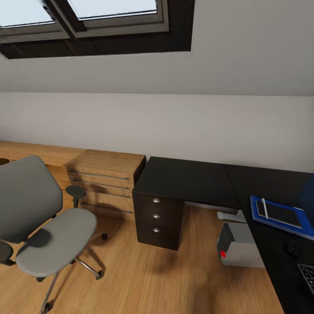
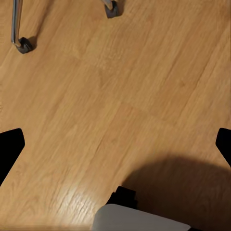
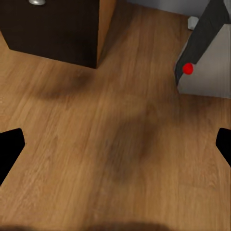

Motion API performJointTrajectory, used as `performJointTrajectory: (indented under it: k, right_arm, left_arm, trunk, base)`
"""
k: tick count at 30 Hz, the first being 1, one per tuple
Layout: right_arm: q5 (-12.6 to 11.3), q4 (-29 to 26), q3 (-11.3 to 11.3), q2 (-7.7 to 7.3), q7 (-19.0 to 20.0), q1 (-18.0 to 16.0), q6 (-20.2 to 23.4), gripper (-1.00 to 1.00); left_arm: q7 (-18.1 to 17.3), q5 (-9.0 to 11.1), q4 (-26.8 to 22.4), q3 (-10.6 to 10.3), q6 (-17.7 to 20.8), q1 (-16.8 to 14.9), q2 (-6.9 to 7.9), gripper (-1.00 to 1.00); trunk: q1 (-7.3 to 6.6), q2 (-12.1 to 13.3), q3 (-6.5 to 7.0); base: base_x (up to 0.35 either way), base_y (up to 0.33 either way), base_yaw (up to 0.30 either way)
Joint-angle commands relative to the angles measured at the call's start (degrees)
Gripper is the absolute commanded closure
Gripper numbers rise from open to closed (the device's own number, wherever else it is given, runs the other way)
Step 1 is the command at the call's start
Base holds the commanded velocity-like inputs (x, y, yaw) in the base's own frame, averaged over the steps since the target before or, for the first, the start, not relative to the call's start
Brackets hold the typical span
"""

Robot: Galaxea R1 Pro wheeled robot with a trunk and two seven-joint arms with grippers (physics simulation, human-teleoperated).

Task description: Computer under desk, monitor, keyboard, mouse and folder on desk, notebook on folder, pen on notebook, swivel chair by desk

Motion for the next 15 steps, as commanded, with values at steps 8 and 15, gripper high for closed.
performJointTrajectory:
  k: [8, 15]
  right_arm:
    - [0.2, 0.1, 0.4, 0.10, -0.6, 0.0, -0.1, -1.00]
    - [0.2, 0.1, 0.4, 0.14, -0.6, 0.0, -0.1, -1.00]
  left_arm:
    - [0.2, 0.5, 0.0, -0.5, -0.3, -0.1, 0.01, -1.00]
    - [0.2, 0.5, 0.0, -0.5, -0.3, -0.1, 0.01, -1.00]
  trunk:
    - [0.00, 0.0, 0.47]
    - [0.00, 0.0, 0.92]
  base:
    - [-0.002, -0.011, 0.206]
    - [0.000, 0.000, 0.210]
